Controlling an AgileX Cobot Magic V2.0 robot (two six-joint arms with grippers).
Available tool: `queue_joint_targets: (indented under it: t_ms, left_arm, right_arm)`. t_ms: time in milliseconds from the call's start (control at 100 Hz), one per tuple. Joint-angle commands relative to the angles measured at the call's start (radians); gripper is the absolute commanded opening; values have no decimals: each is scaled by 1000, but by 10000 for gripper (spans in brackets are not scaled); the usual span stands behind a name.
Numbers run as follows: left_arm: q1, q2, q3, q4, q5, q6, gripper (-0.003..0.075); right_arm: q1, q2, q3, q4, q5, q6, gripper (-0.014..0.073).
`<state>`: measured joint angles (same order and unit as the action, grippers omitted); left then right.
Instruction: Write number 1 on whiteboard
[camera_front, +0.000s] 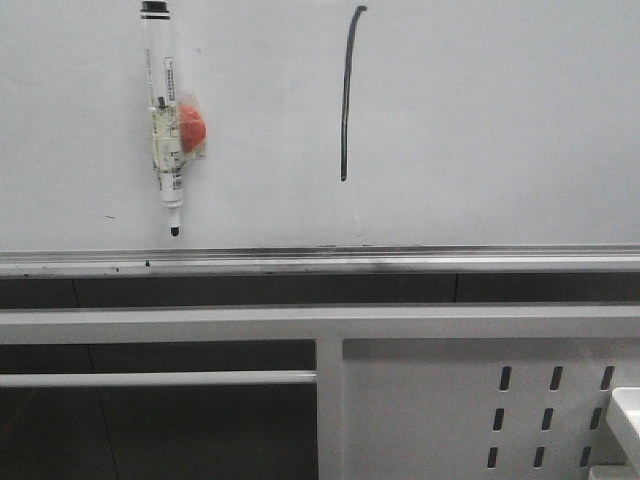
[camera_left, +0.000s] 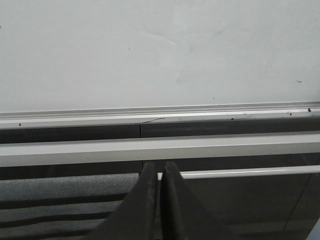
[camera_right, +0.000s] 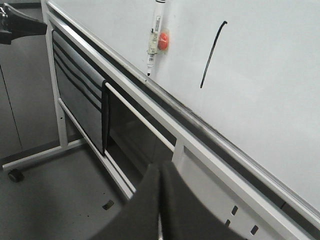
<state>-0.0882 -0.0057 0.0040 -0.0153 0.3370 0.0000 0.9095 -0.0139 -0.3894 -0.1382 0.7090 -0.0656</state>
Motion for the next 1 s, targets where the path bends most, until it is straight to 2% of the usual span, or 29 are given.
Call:
queue_joint_targets:
  t_ms: [0,790,860,990]
  left_arm:
    - [1,-22,37,-3,-54,0,-20]
    - [1,-22,35,2,-54,0,-20]
    - [1,-22,35,2,-54,0,-20]
    - [1,-22,35,2,-54,0,-20]
  right_arm:
    - [-5,-4,-22,-7,-75,2,-69]
    - [-5,-4,-22,-4,-75,2,-69]
    - [-5,-4,-20,57,-131,48,-69]
    - [-5,2,15,77,-361,55,-69]
